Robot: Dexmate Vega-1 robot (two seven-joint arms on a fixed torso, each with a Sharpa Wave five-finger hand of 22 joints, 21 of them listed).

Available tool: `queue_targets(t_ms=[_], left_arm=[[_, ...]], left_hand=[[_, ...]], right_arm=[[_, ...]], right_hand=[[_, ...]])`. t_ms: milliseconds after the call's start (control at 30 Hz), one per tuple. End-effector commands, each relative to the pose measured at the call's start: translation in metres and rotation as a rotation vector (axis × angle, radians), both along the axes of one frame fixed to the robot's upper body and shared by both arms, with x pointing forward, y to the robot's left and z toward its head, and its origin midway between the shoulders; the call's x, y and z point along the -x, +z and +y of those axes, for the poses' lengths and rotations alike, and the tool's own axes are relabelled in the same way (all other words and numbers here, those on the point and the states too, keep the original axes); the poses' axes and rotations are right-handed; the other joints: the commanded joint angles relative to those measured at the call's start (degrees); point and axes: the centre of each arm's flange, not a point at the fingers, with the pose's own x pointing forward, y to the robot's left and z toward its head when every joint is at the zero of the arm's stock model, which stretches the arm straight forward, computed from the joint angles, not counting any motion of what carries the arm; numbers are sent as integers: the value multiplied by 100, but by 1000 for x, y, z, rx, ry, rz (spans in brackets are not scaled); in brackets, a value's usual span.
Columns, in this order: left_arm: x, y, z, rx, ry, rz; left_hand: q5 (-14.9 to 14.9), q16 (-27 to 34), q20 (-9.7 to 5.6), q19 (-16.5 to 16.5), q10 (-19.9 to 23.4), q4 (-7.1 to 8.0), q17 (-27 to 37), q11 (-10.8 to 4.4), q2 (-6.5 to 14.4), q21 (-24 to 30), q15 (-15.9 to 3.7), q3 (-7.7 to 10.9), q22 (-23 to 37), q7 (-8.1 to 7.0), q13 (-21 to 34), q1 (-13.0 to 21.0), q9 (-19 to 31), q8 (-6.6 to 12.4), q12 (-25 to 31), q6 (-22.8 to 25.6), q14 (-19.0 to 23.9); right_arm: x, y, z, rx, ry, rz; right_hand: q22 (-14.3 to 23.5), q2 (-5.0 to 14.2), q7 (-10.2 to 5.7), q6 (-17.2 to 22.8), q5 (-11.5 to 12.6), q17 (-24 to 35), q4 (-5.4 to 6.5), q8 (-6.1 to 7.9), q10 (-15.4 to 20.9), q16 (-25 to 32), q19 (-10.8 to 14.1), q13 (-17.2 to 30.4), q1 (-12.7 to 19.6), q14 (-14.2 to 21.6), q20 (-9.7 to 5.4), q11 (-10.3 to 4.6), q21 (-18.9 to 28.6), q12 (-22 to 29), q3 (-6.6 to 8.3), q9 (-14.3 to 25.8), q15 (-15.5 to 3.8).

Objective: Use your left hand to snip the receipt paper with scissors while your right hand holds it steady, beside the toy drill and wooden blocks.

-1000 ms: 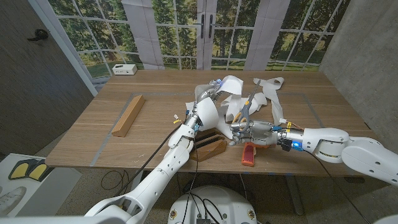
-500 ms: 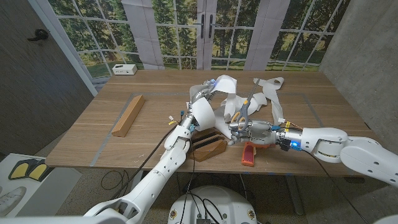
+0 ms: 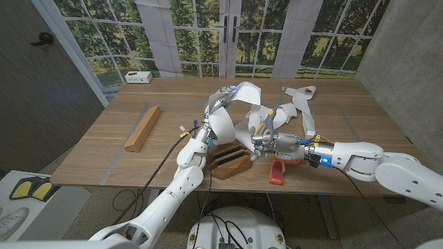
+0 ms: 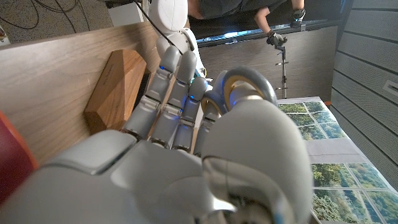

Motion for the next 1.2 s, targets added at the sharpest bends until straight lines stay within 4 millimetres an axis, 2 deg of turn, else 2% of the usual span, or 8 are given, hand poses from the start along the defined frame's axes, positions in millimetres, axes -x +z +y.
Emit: queue_targets(t_ms=[33, 233, 767, 1200], left_arm=[[10, 3, 16, -1, 118, -57], [11, -2, 13, -1, 144, -51], [8, -9, -1, 7, 146, -31], [9, -12, 6, -6, 170, -23]], left_hand=[[23, -1, -624, -30, -51, 14, 14, 1, -20, 24, -554, 21, 11, 17, -12, -31, -4, -6, -25, -15, -23], [28, -5, -617, -54, -65, 18, 7, 0, -11, 34, -556, 22, 14, -27, -43, -45, -32, -34, -43, -38, -62], [26, 31, -627, -112, -20, 5, 2, -1, -4, 76, -561, 8, 21, 0, -121, -58, -117, -52, -44, 52, -73], [27, 57, -601, -147, 16, 0, 1, -4, -17, 102, -564, -8, 20, 9, -153, -71, -153, -58, -36, 91, -56]], right_arm=[[1, 3, 9, 8, -26, -34], [-1, 0, 4, 12, -23, -24], [-14, 10, -18, 60, -21, -50], [-27, 9, -20, 64, -18, -36]], right_hand=[[12, 17, -14, 22, 31, 31, 8, 19, 125, -20, -6, -13, -89, 143, 0, -120, 51, -26, 325, 19, -573], [10, 9, -16, 24, 46, 68, 8, 16, 117, -57, -24, 25, -130, 136, -1, -127, 97, -18, 384, 26, -584], [3, -9, -16, 31, 63, 166, -2, -4, 120, -81, -60, 32, -208, 161, -5, -133, 187, -36, 478, 12, -575], [-6, -23, -25, 46, 67, 238, -12, -7, 124, -107, -91, 25, -268, 140, -9, -114, 246, -52, 531, 11, -571]])
